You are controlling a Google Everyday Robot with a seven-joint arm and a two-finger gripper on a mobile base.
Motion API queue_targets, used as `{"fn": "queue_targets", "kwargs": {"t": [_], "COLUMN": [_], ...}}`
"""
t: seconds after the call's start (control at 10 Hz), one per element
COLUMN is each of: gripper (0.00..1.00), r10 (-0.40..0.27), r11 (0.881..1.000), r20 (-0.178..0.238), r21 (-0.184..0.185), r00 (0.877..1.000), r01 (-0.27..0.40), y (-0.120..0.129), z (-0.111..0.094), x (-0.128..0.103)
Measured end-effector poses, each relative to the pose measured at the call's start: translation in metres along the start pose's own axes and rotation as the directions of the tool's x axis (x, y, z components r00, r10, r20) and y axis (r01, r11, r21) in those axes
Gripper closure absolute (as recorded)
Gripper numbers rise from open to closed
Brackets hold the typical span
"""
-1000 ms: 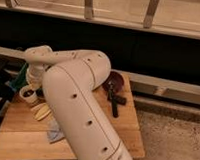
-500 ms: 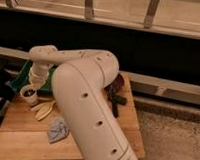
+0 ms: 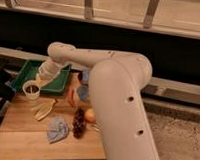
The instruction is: Stack cups into tray
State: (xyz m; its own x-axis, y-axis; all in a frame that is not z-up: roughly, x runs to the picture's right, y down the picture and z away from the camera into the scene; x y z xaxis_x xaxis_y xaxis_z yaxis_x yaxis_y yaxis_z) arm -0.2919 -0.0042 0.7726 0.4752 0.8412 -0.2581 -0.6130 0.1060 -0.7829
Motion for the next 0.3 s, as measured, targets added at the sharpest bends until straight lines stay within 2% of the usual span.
{"fn": "queue_targets", "kwargs": {"t": [0.1,0.3], "gripper": [1.00,1.00], "r10": [0.002,0.006], "r11": [1.000,1.000], "r20": [0.023,0.060], "r21": [0.006,0.017], "r00": [1.000,0.998], "r01": [-0.002,-0.008], "y": [-0.007,-0.022], "z": [-0.016,-0.035], "x": [-0.001,-0.014]}}
